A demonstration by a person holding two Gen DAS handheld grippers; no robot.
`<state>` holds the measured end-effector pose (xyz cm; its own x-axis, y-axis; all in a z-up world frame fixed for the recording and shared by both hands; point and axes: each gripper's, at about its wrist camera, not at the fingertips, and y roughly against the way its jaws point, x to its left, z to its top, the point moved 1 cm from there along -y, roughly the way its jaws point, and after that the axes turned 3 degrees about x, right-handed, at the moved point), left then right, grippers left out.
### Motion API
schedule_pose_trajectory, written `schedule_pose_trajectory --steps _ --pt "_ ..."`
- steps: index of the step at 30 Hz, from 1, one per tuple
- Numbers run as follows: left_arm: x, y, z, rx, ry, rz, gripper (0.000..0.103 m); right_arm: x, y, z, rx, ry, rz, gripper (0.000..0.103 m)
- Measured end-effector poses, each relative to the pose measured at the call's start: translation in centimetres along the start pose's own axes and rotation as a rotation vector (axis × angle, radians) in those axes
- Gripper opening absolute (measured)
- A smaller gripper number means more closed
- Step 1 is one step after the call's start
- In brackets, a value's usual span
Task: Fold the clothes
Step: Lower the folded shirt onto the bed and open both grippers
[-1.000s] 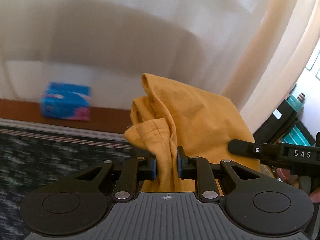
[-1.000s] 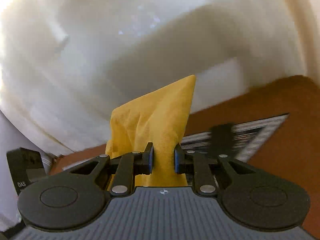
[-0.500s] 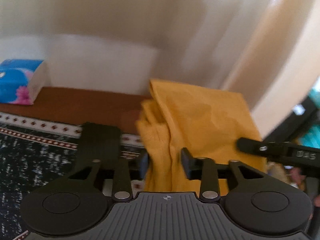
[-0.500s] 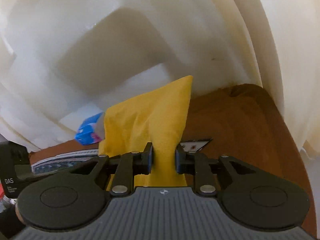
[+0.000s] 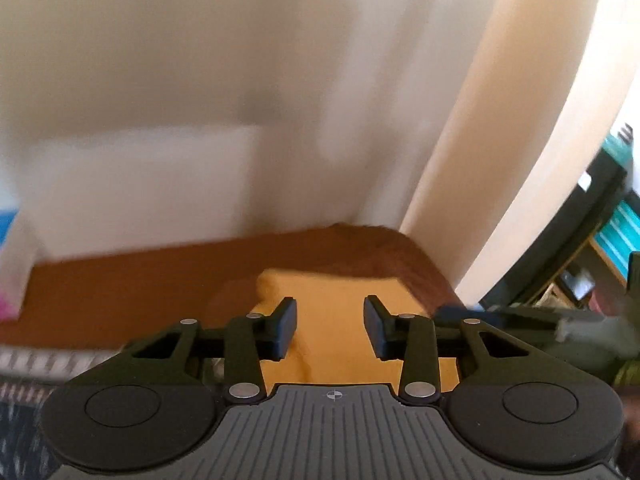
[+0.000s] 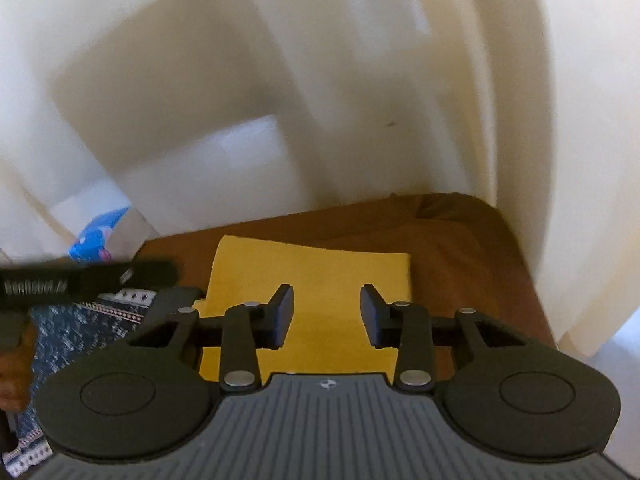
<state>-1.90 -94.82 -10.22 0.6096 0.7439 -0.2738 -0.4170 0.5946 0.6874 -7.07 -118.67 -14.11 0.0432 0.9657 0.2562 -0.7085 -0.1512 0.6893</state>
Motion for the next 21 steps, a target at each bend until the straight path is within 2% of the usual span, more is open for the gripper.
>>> schedule_pose_trajectory --steps 3,5,6,8,10,13,15,18,21 --pt "0.2 -3.0 0.6 0.037 0.016 0.006 0.053 0.4 -2.0 -0.4 0.006 0.030 -0.021 0.042" --pt "0.8 -5.2 0.2 0.098 0.020 0.023 0.052 -0.1 -2.6 -1.0 -0.005 -0.004 -0.020 0.042" --pt "0.9 -5.9 -0.3 0.113 0.005 0.029 0.047 -0.3 -2.9 -1.2 -0.007 -0.021 -0.017 0.042" --pt "0.6 -6.3 -1.1 0.104 -0.059 0.038 0.046 -0.4 -3.2 -1.4 -0.008 -0.029 -0.014 0.044" --pt "0.0 -5.7 -1.1 0.117 -0.080 0.046 0.047 0.0 -2.9 -1.5 -0.010 -0.003 -0.019 0.045" --pt "-0.3 -3.1 -0.8 0.110 -0.055 0.001 0.048 0.9 -0.3 -1.9 -0.068 0.020 -0.006 0.045" --pt "-0.7 -1.3 -1.8 0.104 -0.089 -0.018 0.050 1.7 1.3 -2.6 -0.090 0.030 0.017 0.045" --pt "-1.0 -1.0 -3.8 0.140 -0.145 0.006 0.050 3.5 2.0 -4.9 -0.064 0.104 0.020 0.045" --pt "-1.1 -1.8 -6.6 0.166 -0.185 0.042 0.048 4.8 1.4 -7.7 -0.029 0.179 -0.016 0.045"
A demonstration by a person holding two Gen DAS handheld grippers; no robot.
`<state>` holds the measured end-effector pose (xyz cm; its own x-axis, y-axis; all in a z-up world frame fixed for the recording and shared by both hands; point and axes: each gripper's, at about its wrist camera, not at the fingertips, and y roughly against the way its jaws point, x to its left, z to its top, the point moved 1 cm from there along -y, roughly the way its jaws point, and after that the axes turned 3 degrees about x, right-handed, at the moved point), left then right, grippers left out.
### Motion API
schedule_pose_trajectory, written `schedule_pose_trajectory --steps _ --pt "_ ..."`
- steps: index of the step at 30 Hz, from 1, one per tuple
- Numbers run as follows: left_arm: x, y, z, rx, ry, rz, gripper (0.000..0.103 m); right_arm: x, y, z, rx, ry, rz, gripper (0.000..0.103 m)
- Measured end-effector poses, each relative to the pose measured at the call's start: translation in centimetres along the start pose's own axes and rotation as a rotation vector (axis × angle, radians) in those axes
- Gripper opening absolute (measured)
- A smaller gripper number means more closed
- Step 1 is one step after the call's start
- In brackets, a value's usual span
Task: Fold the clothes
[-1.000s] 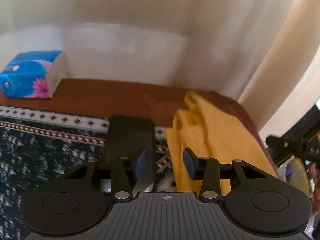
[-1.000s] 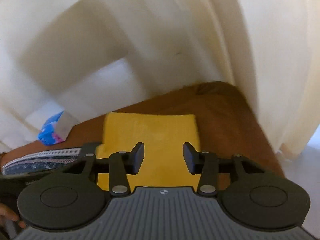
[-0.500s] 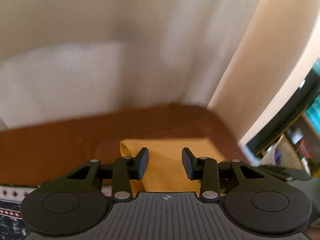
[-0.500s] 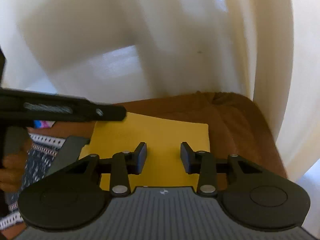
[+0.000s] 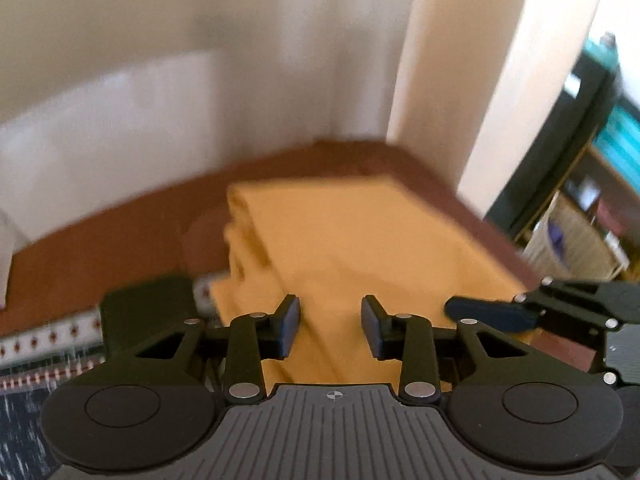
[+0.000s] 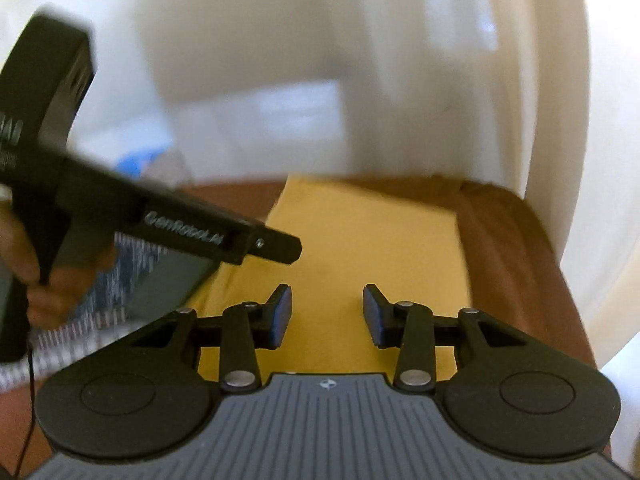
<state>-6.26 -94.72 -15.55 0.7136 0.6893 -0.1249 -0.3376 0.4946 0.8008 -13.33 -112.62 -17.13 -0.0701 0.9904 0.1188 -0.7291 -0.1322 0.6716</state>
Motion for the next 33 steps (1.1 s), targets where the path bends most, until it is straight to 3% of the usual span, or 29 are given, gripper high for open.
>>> schedule_pose_trajectory --steps 6,11,15,19,29,32,33 --pt "-0.9 -0.5 -1.1 -0.040 -0.018 0.054 0.051 0.3 -1.0 -2.3 -0.022 0.002 -0.019 0.045" --pt "-1.3 -0.6 -1.4 -0.043 -0.019 0.079 0.051 -0.1 -1.0 -1.6 0.003 -0.017 0.000 0.046" --pt "-2.1 1.5 -1.4 -0.031 0.009 0.085 0.056 -0.7 -0.4 -0.7 0.038 -0.052 0.027 0.048" --pt "-2.7 4.1 -2.9 -0.031 0.012 0.106 0.060 -1.3 2.2 -0.3 0.026 -0.076 0.019 0.056" --pt "-6.3 10.3 -7.6 -0.003 0.059 0.103 0.059 -2.2 9.0 -2.7 0.083 -0.124 -0.014 0.056" --pt "-7.5 12.0 -8.6 0.010 0.061 0.107 0.070 -2.0 10.5 -3.5 0.131 -0.144 -0.014 0.062" --pt "-7.8 12.5 -8.7 0.005 0.064 0.113 0.081 -1.9 11.0 -3.7 0.146 -0.151 -0.011 0.064"
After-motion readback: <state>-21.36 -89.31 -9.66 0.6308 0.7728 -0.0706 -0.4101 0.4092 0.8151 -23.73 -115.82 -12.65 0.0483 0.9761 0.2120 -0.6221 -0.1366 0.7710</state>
